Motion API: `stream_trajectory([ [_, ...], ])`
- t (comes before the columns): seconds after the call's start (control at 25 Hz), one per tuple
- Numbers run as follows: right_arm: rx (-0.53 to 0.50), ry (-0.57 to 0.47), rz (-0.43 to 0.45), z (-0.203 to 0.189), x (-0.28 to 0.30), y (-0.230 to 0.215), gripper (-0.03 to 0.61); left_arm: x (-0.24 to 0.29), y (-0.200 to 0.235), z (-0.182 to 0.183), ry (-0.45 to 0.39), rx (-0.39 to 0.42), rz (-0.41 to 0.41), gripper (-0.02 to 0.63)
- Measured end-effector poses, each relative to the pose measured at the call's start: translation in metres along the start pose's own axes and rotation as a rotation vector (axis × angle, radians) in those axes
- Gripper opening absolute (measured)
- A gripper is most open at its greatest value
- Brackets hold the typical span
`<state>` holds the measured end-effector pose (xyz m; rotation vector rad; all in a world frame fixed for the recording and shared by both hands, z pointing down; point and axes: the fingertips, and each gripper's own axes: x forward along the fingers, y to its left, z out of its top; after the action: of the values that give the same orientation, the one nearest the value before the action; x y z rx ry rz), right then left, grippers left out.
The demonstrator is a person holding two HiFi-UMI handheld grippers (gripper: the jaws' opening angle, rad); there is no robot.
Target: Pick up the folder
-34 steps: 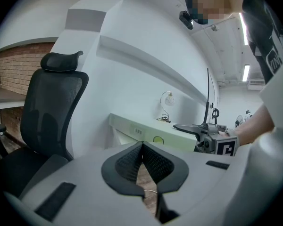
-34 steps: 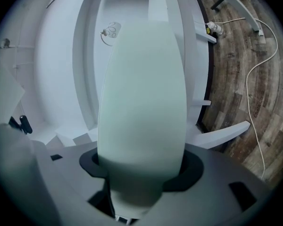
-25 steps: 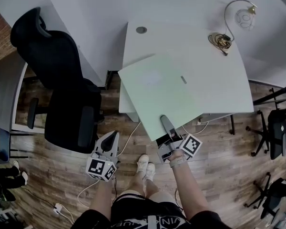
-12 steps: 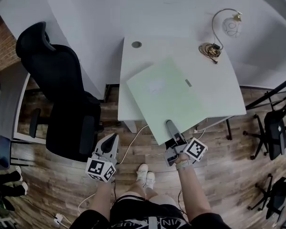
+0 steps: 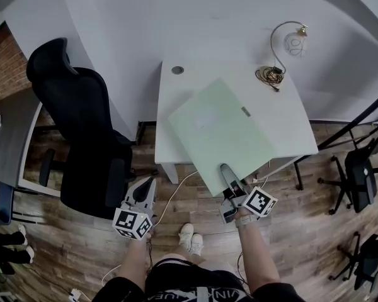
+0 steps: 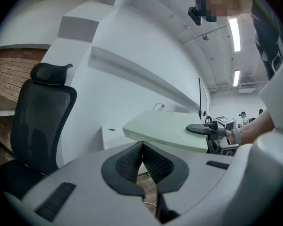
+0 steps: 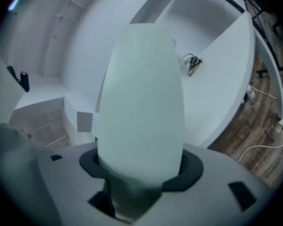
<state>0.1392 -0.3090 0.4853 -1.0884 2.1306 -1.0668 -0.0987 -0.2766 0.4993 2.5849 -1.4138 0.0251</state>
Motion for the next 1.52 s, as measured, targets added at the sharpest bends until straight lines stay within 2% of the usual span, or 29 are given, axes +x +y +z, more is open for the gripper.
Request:
stream_trajectory([
  [0.24,-0.051,-0.011,-0.054,0.009,-0.016,0.002,0.290,-0.003,-0.003,0.011,-0.019,-0.001,0.006,0.014],
  [0.36,-0.079,-0.017,-0.040,0.015,-0.018,0.009,0.290,-0.003,-0.004,0.018,-0.028,0.003,0.007,0.014],
  [0.48,-0.092,-0.021,-0.115,0.020,-0.029,0.001,0.289,-0.004,-0.005,0.024,-0.033,0.009,0.009,0.014],
  [0.68,-0.163,-0.012,-0.179,0.028,-0.039,-0.003,0.288,-0.006,-0.005,0.032,-0.036,0.009,0.015,0.014],
  [1.24,-0.426,-0.011,-0.221,0.043,-0.056,0.028,0.288,-0.015,-0.001,0.054,-0.055,0.018,0.016,0.014],
  [1.52,-0.464,-0.041,-0.220,0.050,-0.063,0.037,0.288,-0.018,-0.004,0.066,-0.075,0.033,0.011,0.014],
])
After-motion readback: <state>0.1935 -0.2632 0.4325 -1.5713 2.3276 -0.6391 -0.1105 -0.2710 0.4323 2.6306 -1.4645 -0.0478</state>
